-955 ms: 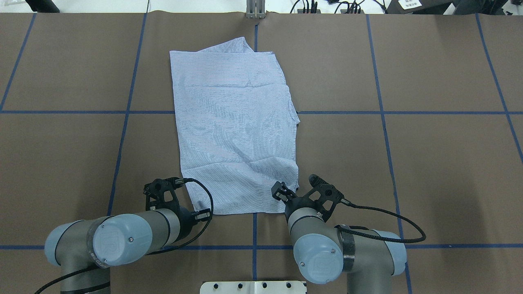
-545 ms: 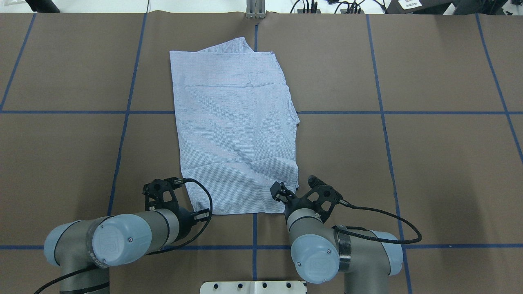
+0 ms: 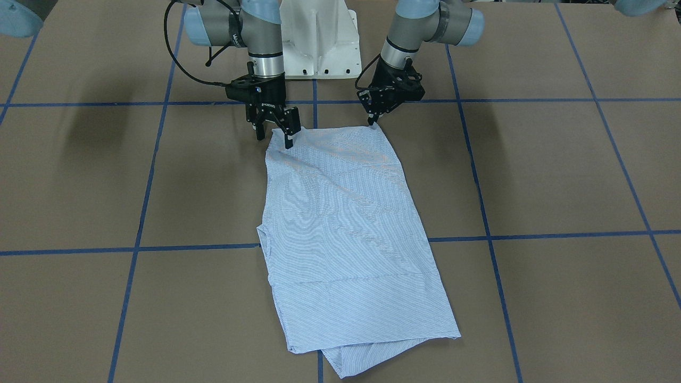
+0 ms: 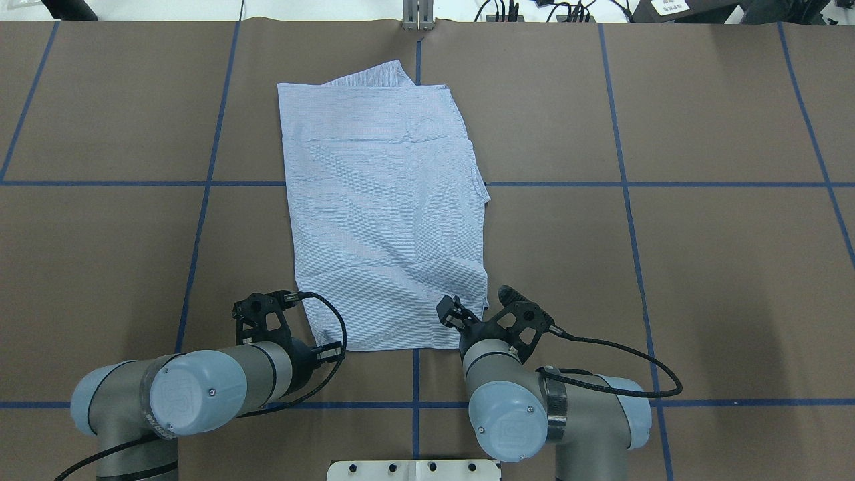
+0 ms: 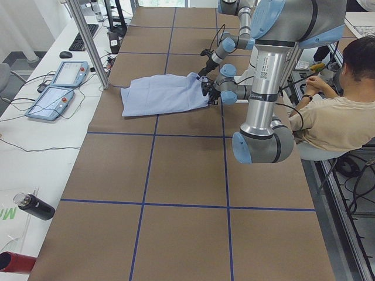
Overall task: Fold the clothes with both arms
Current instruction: 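Grasp the near edge of the shirt with both grippers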
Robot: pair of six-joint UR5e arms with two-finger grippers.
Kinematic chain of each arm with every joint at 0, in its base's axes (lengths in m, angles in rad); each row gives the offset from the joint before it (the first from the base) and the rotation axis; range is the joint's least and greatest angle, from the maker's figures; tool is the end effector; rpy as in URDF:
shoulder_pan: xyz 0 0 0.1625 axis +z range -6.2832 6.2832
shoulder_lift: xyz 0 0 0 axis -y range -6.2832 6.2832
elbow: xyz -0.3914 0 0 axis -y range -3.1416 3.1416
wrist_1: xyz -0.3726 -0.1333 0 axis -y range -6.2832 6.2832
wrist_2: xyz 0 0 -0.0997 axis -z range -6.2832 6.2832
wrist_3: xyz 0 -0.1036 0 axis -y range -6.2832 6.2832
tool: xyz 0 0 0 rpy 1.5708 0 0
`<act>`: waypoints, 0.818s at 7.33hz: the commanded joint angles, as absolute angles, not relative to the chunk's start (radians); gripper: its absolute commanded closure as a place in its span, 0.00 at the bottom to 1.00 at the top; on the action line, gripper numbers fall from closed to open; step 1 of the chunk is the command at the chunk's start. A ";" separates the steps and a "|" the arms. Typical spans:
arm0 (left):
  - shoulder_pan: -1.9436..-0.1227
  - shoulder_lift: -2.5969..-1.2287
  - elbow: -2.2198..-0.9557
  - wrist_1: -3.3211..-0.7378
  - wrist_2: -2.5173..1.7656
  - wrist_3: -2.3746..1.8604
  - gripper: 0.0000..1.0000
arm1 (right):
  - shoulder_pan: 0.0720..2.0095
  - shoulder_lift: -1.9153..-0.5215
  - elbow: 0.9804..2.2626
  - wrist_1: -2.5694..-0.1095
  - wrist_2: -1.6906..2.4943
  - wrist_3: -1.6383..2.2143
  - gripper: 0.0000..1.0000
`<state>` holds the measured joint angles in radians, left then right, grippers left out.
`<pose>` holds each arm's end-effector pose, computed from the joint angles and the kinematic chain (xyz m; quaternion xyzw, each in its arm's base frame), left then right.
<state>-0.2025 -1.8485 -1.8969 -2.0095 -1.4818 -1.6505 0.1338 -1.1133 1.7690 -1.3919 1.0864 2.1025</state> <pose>0.5134 -0.2509 0.2933 0.0690 0.4942 -0.1438 0.8546 -0.5735 -0.2604 0.2742 0.1372 -0.4290 0.3818 0.8071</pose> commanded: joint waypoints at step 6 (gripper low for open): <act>-0.202 -1.852 -1.896 -2.010 -1.482 -1.651 1.00 | 0.147 -1.109 1.761 -1.397 1.089 2.088 0.49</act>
